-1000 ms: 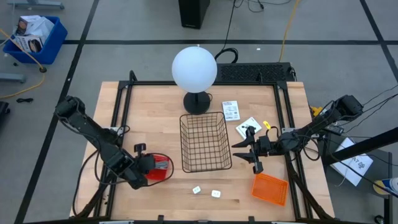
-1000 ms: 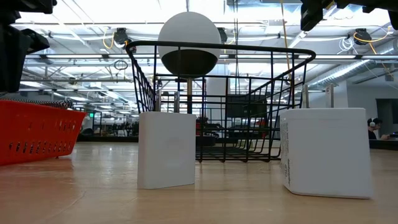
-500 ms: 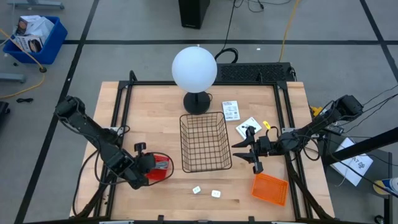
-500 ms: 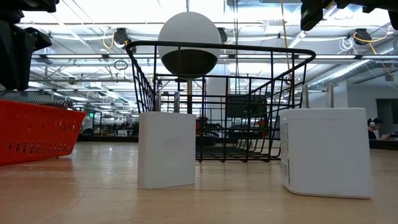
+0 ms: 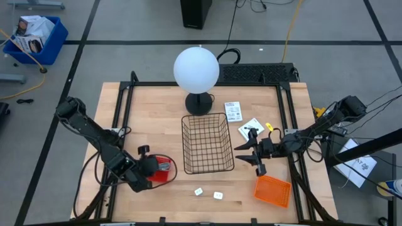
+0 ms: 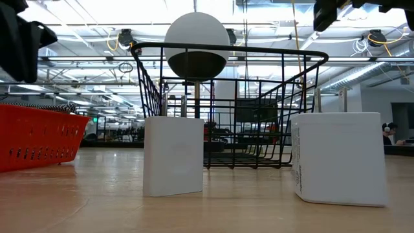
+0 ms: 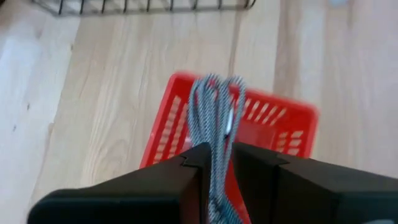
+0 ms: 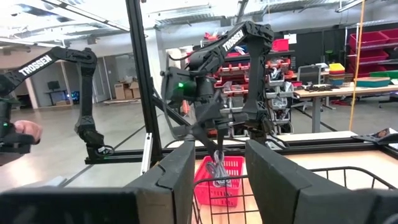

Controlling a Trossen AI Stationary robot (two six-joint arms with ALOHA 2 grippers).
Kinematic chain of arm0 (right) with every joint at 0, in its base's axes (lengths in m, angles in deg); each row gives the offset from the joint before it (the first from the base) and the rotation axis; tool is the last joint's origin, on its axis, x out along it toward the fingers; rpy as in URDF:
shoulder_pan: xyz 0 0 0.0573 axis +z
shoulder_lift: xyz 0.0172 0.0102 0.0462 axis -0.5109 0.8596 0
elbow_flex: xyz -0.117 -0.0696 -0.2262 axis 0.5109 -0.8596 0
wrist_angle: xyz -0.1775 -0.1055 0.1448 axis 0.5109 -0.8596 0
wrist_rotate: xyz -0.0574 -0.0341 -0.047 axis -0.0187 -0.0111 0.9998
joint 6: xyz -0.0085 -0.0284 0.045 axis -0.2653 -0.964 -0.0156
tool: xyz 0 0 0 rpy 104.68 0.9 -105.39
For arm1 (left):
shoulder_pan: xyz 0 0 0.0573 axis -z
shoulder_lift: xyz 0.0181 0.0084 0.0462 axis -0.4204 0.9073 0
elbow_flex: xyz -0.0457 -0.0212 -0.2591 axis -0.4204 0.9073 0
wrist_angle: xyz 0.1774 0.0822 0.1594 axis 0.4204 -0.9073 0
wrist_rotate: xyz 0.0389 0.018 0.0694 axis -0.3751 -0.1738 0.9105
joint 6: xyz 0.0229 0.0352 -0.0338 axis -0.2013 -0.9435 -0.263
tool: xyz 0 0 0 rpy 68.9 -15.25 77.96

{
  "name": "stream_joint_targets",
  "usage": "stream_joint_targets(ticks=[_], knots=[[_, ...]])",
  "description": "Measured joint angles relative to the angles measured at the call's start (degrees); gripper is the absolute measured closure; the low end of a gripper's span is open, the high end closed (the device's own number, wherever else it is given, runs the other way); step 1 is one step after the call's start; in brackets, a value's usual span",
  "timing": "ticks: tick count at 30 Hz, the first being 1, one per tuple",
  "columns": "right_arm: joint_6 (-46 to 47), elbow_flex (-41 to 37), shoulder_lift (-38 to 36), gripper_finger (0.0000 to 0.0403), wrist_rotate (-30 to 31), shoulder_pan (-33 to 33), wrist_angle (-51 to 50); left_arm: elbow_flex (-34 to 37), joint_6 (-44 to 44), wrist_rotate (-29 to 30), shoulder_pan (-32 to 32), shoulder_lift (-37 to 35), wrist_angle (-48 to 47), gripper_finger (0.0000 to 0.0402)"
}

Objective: Pick and place items into bin
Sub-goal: Put the white USB cable wire into the red bin, then put the right charger adapter into the wire basket

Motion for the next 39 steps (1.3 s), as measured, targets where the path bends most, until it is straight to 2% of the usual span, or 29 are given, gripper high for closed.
stream_joint_targets(ticks=[6, 9, 12, 17, 22, 26, 31, 35, 39], knots=[[-0.22, 1.42, 1.39, 0.027, 0.05, 0.82, -0.13, -0.02, -5.25, 1.61, 0.0, 0.0, 8.79, 0.0313], [-2.27, 4.15, 3.22, 0.027, 0.07, 2.65, -0.29, -0.04, -6.95, 3.04, 0.0, 0.0, 13.26, 0.0284], [-4.21, 9.12, 5.76, 0.027, 0.78, 4.97, -4.69, -0.07, -10.06, 3.35, 0.02, 0.0, 16.17, 0.0242], [-6.53, 21.08, 11.63, 0.027, 10.87, 9.42, -20.95, -0.07, -15.51, 3.74, 0.07, 0.0, 21.07, 0.0168], [-4.22, 31.46, 17.89, 0.027, 19.29, 13.29, -33.93, -0.07, -17.64, 4.24, 0.07, 0.0, 22.63, 0.0126], [1.99, 37.61, 21.32, 0.0256, 21.92, 15.35, -42.4, -0.07, -17.03, 4.19, 0.1, 0.0, 22.58, 0.0112], [8.37, 44.23, 26.47, 0.0202, 21.1, 17.23, -50.64, -0.07, -17.13, 4.22, 0.35, 0.0, 22.62, 0.0112], [13.09, 46.27, 28.87, 0.0158, 20.01, 17.94, -56.55, -0.07, -17.23, 4.21, 0.37, 0.0, 23.95, 0.012], [19.24, 46.27, 30.19, 0.0143, 16.29, 18.32, -57.14, -0.09, -17.62, 4.22, 0.33, 0.0, 25.05, 0.0126]])
